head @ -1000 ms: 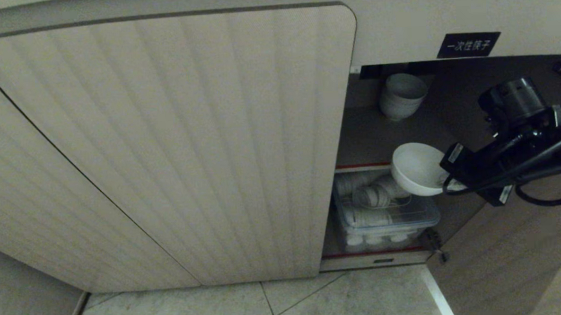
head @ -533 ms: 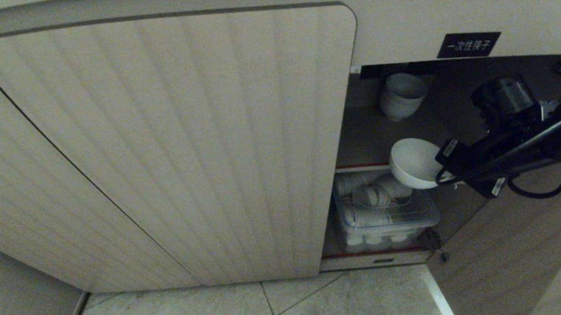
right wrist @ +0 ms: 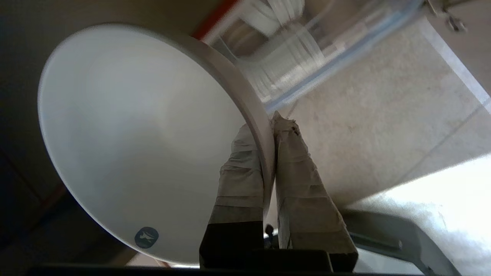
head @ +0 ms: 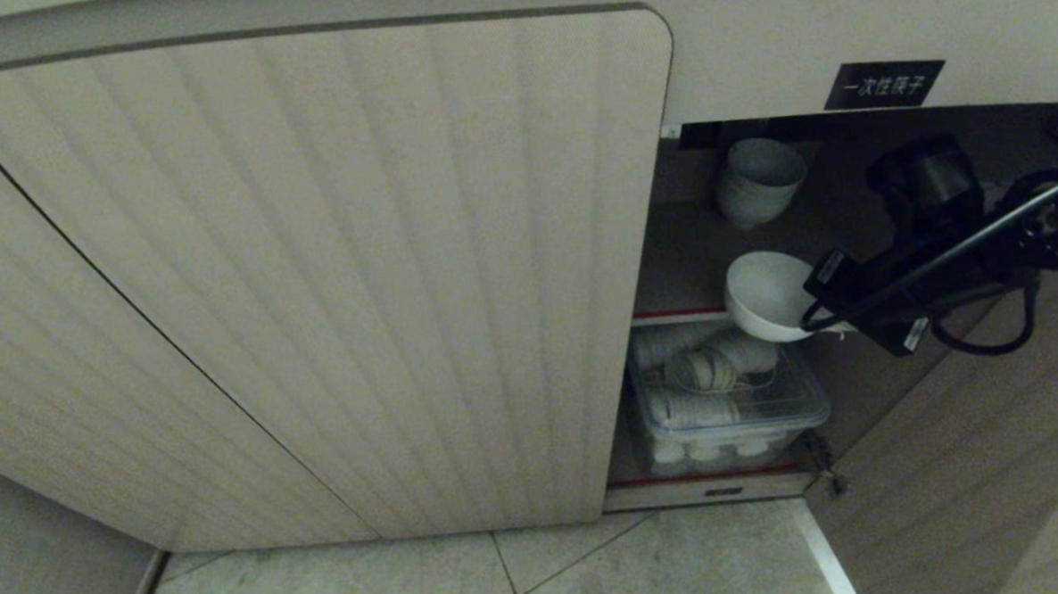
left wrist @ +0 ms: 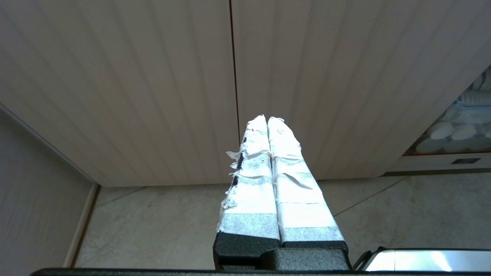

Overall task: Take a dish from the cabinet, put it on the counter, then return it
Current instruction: Put it back into the cabinet

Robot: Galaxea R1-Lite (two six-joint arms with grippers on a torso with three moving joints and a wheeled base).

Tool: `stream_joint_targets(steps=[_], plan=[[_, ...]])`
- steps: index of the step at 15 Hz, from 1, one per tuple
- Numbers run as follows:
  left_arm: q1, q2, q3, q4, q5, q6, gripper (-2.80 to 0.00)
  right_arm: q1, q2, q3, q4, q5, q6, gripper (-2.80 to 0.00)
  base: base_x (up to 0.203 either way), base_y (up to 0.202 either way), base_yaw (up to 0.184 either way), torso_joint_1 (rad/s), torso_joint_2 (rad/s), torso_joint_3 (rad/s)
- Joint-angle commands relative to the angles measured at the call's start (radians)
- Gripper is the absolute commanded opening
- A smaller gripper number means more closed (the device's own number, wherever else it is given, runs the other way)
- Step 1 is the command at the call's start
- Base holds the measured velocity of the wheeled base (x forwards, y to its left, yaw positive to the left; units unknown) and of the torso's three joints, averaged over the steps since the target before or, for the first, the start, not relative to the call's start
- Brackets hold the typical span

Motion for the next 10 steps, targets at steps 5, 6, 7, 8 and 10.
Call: stream_joint_targets(steps=[5, 6, 7, 8, 10], plan=[[0.000, 0.000, 0.000, 0.000, 0.000, 0.000, -2.80, -0.011, 0.077, -0.110, 0.035, 0.001, 0.002, -2.80, 0.000, 0.000, 0.000, 0.000, 0.00, 0.000], [0.000, 0.000, 0.000, 0.000, 0.000, 0.000, -2.80, -0.011, 0.087, -0.125, 0.037, 0.001, 0.002, -2.80, 0.000, 0.000, 0.000, 0.000, 0.00, 0.000], [0.000, 0.000, 0.000, 0.000, 0.000, 0.000, -2.80, -0.013, 0.092, -0.135, 0.037, 0.001, 0.002, -2.80, 0.000, 0.000, 0.000, 0.000, 0.00, 0.000], [0.000, 0.000, 0.000, 0.000, 0.000, 0.000, -2.80, -0.013, 0.103, -0.147, 0.038, 0.001, 0.002, -2.80, 0.000, 0.000, 0.000, 0.000, 0.00, 0.000], [0.000, 0.000, 0.000, 0.000, 0.000, 0.000, -2.80, -0.016, 0.114, -0.168, 0.048, 0.003, 0.003, -2.80, 0.000, 0.000, 0.000, 0.000, 0.00, 0.000]])
